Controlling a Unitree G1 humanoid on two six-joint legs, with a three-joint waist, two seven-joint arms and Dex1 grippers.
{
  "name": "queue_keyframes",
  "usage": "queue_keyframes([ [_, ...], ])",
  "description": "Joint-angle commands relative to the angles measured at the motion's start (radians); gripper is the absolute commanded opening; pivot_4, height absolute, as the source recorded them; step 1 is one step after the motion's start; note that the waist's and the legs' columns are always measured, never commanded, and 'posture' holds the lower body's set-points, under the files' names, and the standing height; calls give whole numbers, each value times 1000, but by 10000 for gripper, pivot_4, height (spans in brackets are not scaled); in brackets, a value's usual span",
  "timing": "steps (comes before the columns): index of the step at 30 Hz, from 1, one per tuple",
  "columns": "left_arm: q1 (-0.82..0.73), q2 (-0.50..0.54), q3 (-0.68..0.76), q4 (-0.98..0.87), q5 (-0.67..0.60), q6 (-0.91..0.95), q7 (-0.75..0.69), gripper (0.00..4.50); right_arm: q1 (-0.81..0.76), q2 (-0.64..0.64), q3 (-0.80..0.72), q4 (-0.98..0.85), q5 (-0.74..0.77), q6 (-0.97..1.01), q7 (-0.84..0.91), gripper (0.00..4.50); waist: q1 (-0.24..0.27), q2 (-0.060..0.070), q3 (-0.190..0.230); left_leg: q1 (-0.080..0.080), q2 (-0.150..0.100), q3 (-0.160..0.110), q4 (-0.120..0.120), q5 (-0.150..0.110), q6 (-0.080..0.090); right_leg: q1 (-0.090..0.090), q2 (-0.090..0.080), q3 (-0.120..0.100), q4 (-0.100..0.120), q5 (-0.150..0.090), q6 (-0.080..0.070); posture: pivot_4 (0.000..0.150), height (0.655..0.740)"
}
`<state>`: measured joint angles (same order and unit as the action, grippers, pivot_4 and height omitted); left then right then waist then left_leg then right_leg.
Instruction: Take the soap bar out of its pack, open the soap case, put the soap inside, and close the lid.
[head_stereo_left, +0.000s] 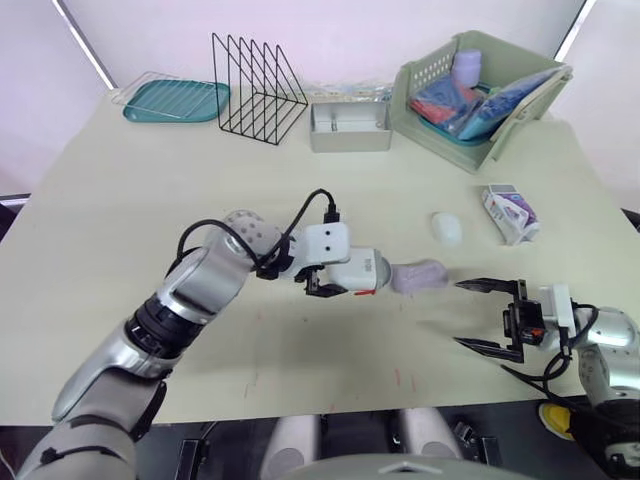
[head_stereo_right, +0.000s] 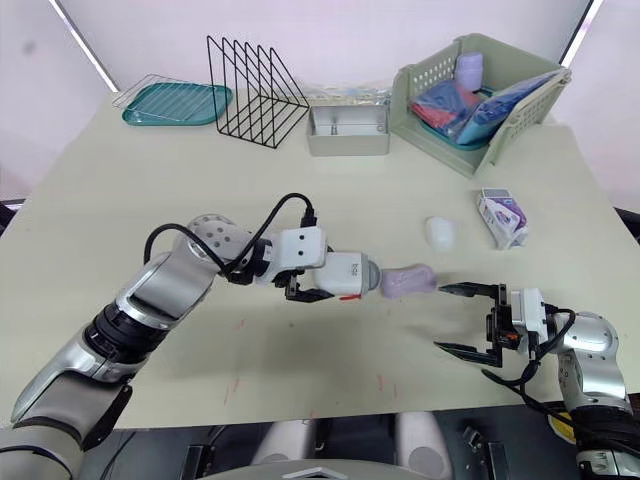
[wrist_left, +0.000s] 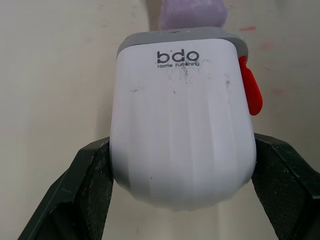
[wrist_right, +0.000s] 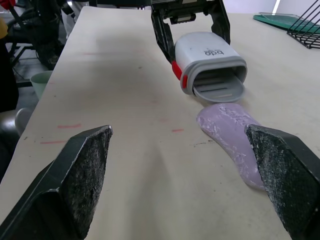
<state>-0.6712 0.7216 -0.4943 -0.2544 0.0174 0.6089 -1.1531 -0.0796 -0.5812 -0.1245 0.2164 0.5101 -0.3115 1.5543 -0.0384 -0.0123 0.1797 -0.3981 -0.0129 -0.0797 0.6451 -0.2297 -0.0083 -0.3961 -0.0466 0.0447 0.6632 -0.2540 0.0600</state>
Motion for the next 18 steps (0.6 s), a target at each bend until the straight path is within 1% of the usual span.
queue_keyframes([
  [1,-36,18,-20,2,28,-9,-30,34251,-3,0,-6,-11,6,-12,-12,44439,1,0,0,0,0,0,0,0,0,0,0,0,0,0,0,1500,7400],
  [6,-61,24,-16,25,41,-10,-42,34251,0,-3,-2,-12,3,-15,-18,44439,1,0,0,0,0,0,1,0,0,0,0,0,0,0,0,1500,7400],
  [8,-70,42,-6,30,38,-17,-56,34251,-1,-2,-1,-10,1,-17,-20,44439,1,0,0,0,0,0,1,0,0,0,0,0,0,0,0,1500,7400],
  [14,-26,155,64,7,-2,-66,-120,34251,-5,-1,6,-2,-6,-20,-18,44439,-2,0,0,0,0,0,0,0,0,0,0,0,0,0,0,1500,7400],
  [18,22,206,110,25,-17,-134,-139,34251,-17,0,12,15,-13,-27,-12,44439,1,0,0,0,0,0,1,0,0,0,0,0,0,0,0,1500,7400],
])
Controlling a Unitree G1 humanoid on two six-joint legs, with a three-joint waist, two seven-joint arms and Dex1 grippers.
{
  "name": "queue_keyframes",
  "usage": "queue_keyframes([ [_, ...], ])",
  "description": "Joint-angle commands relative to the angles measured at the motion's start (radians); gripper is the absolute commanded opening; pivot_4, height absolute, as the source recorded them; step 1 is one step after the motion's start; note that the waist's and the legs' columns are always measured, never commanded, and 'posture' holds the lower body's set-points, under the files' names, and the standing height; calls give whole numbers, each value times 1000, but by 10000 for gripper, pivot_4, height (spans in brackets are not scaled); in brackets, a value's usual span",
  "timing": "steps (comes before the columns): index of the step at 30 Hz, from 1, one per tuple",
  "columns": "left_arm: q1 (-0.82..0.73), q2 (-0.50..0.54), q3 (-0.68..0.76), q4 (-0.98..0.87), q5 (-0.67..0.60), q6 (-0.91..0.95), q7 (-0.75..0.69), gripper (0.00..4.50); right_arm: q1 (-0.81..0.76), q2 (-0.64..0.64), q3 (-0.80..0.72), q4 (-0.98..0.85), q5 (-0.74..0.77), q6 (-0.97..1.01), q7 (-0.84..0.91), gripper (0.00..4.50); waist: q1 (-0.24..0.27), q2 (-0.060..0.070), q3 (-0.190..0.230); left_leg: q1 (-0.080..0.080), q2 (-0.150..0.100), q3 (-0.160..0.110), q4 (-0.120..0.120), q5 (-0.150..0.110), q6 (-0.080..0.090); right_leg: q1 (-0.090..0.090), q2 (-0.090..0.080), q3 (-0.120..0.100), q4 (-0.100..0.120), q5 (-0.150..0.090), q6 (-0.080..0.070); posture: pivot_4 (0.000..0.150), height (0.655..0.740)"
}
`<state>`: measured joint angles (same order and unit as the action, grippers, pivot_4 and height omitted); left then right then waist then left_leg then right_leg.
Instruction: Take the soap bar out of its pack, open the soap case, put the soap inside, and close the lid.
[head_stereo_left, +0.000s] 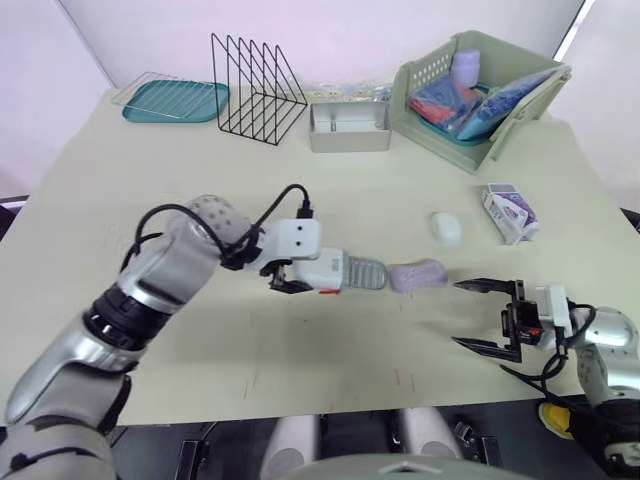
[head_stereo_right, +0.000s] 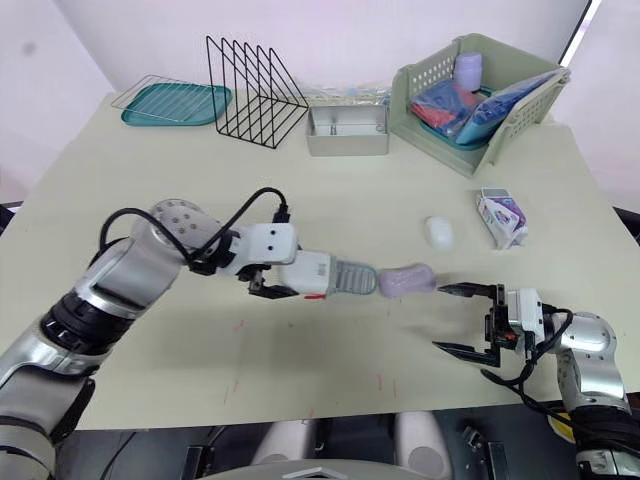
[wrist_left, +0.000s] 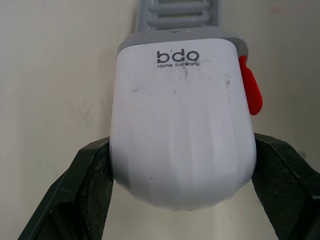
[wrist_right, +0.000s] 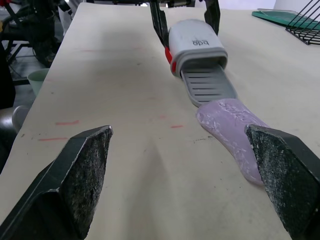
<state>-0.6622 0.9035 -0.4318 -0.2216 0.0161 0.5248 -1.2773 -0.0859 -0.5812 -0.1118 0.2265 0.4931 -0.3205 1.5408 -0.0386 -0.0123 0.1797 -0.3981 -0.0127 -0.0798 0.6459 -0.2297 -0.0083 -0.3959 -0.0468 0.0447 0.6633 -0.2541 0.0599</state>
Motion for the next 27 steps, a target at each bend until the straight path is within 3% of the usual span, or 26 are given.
queue_keyframes([
  [1,25,33,60,-1,-21,-68,-19,34251,-14,0,1,9,3,-19,2,44439,2,0,0,0,0,0,0,0,0,0,0,0,0,0,0,1500,7400],
  [27,123,23,138,156,-54,-268,-28,34251,-26,-16,7,27,0,-20,3,44439,0,0,0,0,0,0,1,0,0,0,0,0,1,0,0,1500,7400],
])
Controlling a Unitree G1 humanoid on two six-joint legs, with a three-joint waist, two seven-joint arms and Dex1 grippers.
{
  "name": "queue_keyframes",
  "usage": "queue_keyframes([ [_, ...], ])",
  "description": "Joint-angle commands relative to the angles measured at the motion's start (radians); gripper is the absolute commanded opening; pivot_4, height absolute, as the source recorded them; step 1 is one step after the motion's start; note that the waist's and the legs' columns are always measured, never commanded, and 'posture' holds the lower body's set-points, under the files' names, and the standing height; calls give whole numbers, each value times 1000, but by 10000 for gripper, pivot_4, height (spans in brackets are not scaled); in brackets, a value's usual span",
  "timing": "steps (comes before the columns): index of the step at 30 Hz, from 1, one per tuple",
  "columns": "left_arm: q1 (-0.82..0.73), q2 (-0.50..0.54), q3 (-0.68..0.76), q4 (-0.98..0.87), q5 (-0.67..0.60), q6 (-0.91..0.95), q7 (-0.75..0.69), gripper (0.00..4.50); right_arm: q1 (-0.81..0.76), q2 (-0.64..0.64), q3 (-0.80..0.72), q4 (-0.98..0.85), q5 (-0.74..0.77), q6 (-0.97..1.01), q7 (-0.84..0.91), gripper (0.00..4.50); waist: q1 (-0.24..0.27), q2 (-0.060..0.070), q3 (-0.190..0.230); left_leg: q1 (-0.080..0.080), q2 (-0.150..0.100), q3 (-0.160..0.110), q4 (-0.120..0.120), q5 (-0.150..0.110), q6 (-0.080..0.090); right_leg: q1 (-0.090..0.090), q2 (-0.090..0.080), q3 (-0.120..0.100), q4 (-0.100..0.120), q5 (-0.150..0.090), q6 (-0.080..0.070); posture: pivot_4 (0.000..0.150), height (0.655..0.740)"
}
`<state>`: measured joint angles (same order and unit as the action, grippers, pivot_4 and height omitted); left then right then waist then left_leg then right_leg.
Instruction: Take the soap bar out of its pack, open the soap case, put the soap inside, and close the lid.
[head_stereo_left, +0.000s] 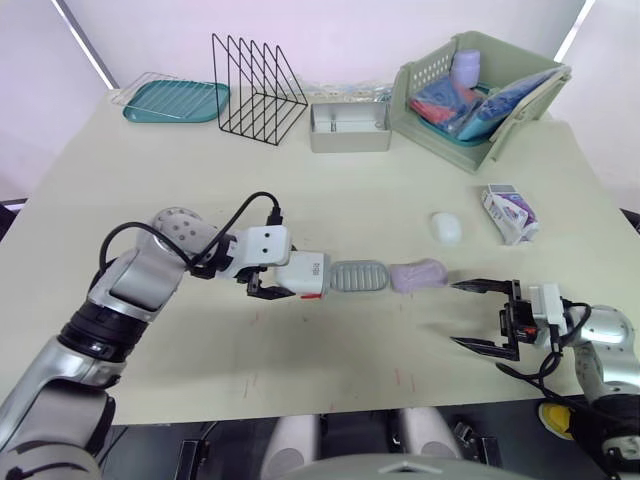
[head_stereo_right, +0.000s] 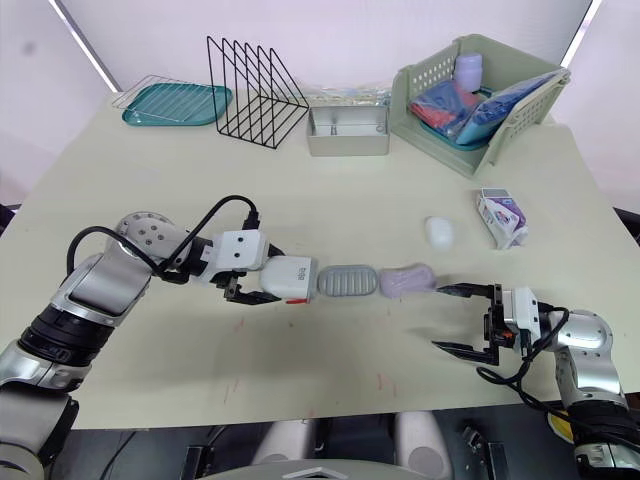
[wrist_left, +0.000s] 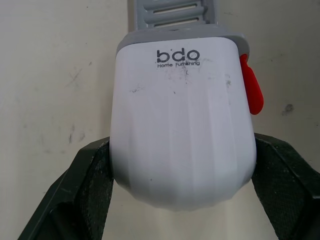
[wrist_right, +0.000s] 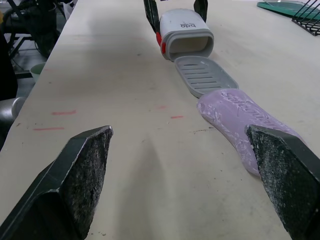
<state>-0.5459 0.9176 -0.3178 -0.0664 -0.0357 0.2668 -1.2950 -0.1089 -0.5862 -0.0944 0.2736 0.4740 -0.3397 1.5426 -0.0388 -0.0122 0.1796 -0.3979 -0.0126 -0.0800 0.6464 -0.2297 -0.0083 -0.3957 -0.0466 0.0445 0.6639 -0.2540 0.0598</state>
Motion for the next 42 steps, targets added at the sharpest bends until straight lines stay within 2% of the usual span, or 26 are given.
queue_keyframes([
  [1,7,10,25,5,-1,-15,-11,34251,-3,-9,-12,-24,25,4,1,44439,0,0,0,0,0,0,0,0,0,0,0,0,0,0,0,1500,7400],
  [2,7,10,27,10,0,-17,-8,34251,-2,-8,-14,-27,29,8,1,44439,0,0,0,0,0,0,0,0,0,0,0,0,0,0,0,1500,7400],
  [4,6,14,28,24,9,-36,-6,44873,-1,-8,-16,-32,35,14,1,45000,0,0,0,0,0,0,0,0,0,0,0,0,0,0,0,1500,7400],
  [14,15,31,104,33,-53,-78,-32,44873,-3,-18,-16,-34,39,25,1,45000,1,0,0,0,0,0,0,0,0,0,0,0,0,0,0,1500,7400],
  [19,49,30,220,-47,-200,-4,-54,44873,-18,-39,-19,-52,45,57,2,45000,0,0,0,0,0,0,0,0,0,0,0,0,0,0,0,1500,7400],
  [23,92,42,284,-86,-270,26,-60,44873,-24,-53,-22,-94,78,102,8,45000,-1,0,0,0,1,0,0,0,0,0,0,0,0,0,0,1500,7400],
  [27,175,8,370,-137,-350,25,-19,44873,-27,-52,-39,-177,160,187,0,45000,-1,0,0,0,3,0,0,0,0,0,0,0,0,0,0,1500,7400],
  [30,265,-67,440,-179,-411,14,55,44873,-37,-49,-29,-227,164,208,-15,45000,1,0,0,0,4,0,0,0,0,0,-1,0,0,0,0,1500,7400],
  [34,417,-154,523,-235,-442,-34,135,44873,-82,-63,13,-286,112,254,-66,45000,-2,0,0,0,4,0,0,0,0,0,-1,0,0,0,0,1500,7400],
  [37,582,-189,562,-270,-441,-107,127,44873,-187,-109,88,-315,17,358,-120,45000,2,0,0,1,6,0,0,0,0,-1,-1,1,0,0,0,1500,7400],
  [40,680,-216,551,-259,-416,-201,114,44873,-324,-146,182,-302,-102,476,-178,45000,2,1,0,1,5,2,0,0,0,-1,-2,1,0,0,0,1500,7400],
  [42,702,-226,523,-249,-399,-238,110,44873,-386,-167,240,-285,-155,502,-156,45000,10,0,0,0,5,2,0,0,0,-1,-2,0,-1,0,-1,1500,7400],
])
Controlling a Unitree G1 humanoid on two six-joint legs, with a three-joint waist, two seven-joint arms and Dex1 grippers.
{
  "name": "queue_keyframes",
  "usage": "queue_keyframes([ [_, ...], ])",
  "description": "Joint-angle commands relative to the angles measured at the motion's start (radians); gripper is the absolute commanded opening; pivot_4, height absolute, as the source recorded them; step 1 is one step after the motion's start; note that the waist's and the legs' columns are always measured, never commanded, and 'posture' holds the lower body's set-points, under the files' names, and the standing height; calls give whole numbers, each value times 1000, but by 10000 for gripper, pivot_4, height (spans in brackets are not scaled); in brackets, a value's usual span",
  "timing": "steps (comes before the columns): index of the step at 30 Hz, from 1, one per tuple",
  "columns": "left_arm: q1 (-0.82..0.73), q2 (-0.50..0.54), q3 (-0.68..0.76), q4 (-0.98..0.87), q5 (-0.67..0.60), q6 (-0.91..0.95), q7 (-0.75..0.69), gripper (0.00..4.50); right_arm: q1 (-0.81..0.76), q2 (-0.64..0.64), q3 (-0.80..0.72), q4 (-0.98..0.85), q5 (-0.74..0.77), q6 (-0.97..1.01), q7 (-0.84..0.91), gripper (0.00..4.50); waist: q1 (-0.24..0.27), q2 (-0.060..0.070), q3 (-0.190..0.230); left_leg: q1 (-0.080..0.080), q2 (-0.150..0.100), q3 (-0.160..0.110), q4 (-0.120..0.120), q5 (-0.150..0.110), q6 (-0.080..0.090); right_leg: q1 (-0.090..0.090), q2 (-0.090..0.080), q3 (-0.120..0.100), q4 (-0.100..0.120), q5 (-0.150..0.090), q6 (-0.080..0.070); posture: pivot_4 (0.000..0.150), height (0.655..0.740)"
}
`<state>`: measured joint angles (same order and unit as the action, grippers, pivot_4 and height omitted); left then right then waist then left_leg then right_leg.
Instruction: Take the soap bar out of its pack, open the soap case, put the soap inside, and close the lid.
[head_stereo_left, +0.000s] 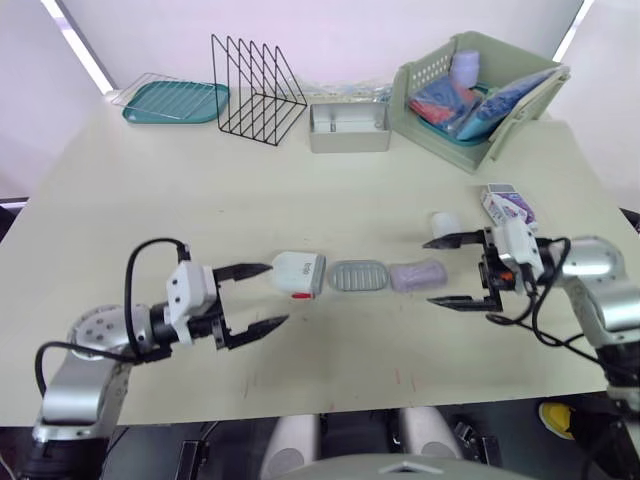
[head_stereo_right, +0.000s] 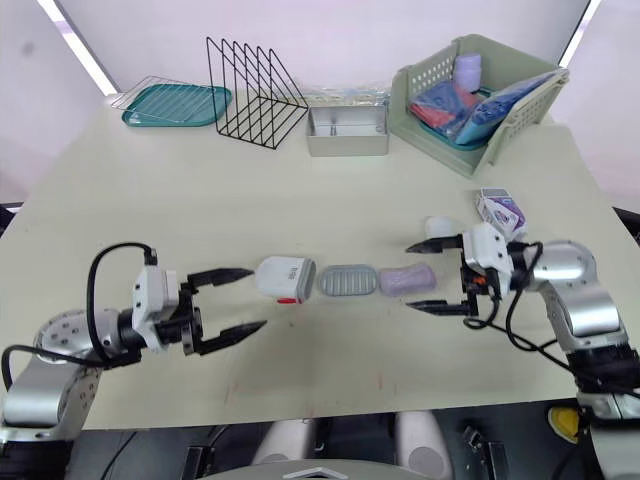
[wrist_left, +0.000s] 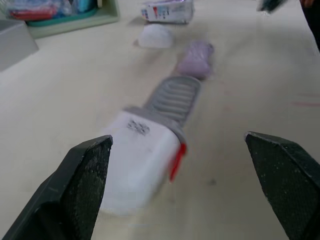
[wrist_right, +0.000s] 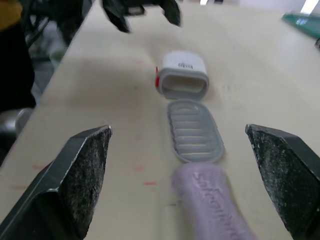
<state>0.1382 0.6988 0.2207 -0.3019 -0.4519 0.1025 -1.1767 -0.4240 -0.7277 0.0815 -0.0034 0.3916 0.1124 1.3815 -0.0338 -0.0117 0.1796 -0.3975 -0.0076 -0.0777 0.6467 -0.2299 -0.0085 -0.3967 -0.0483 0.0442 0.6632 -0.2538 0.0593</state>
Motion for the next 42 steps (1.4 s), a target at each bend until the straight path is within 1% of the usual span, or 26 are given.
queue_keyframes([
  [1,28,-12,-35,-10,29,-92,-12,44873,-103,-34,97,12,-111,46,19,45000,10,0,0,0,0,-1,0,0,0,0,0,-1,0,0,0,1500,7400],
  [4,46,-20,-86,-8,42,-116,-26,44873,-182,-44,181,79,-198,40,58,45000,20,0,0,-1,-1,-1,0,0,0,0,0,-1,-1,0,0,1500,7400],
  [10,55,-22,-129,19,57,-148,-23,44873,-271,-22,265,183,-296,56,80,45000,18,0,0,-1,-1,0,0,0,0,0,0,-1,-1,0,0,1500,7400],
  [23,62,-9,-80,75,52,-181,23,44873,-303,48,310,290,-375,-5,82,45000,18,0,0,-1,-1,0,0,0,0,0,0,-1,-1,0,0,1500,7400],
  [24,62,-7,-78,77,52,-182,25,45000,-304,50,311,294,-378,-9,83,39709,18,0,0,-1,-1,0,0,0,0,0,0,-1,-1,0,0,1500,7400],
  [25,62,-5,-76,77,50,-181,27,45000,-304,47,313,300,-391,-26,81,36073,17,0,0,-1,-1,0,0,0,0,0,0,-1,-1,0,0,1500,7400],
  [26,62,-3,-75,76,49,-180,28,45000,-303,44,315,306,-398,-45,83,31116,17,0,0,-1,-1,0,0,0,0,0,0,-1,-1,0,0,1500,7400],
  [27,64,-2,-73,75,48,-180,29,45000,-302,42,314,311,-402,-53,84,27445,17,0,0,-1,-1,0,0,0,0,0,0,-1,-1,0,0,1500,7400],
  [28,66,-1,-72,74,47,-179,30,45000,-302,41,312,316,-405,-60,85,21041,16,0,0,-1,-1,0,0,0,0,0,0,-1,-1,0,0,1500,7400],
  [29,67,-1,-71,72,47,-179,31,45000,-302,40,309,319,-405,-64,87,17713,16,0,0,-1,-1,0,-1,0,0,0,0,-1,-1,0,0,1500,7400],
  [30,69,-1,-69,71,46,-178,33,45000,-302,39,305,321,-404,-67,88,16434,16,0,0,-1,-1,0,0,0,0,0,0,-1,-1,0,0,1500,7400],
  [32,71,-1,-67,71,44,-177,35,45000,-306,38,299,321,-402,-70,90,16434,16,0,0,0,-1,0,0,0,0,0,0,-1,-1,0,0,1500,7400],
  [35,70,0,-54,77,38,-175,35,45000,-319,27,278,267,-372,-16,112,16434,17,0,0,-1,-1,0,0,0,0,0,0,-1,-1,0,0,1500,7400],
  [38,54,2,-36,87,29,-167,39,45000,-341,42,251,173,-320,138,104,16434,17,0,0,-1,-1,0,-1,0,0,-1,0,-1,-1,0,0,1500,7400],
  [42,34,3,-19,105,27,-162,53,45000,-377,100,259,34,-292,382,28,16434,10,0,0,-1,1,-1,-1,0,0,-1,1,-1,-1,1,-1,1500,7400],
])
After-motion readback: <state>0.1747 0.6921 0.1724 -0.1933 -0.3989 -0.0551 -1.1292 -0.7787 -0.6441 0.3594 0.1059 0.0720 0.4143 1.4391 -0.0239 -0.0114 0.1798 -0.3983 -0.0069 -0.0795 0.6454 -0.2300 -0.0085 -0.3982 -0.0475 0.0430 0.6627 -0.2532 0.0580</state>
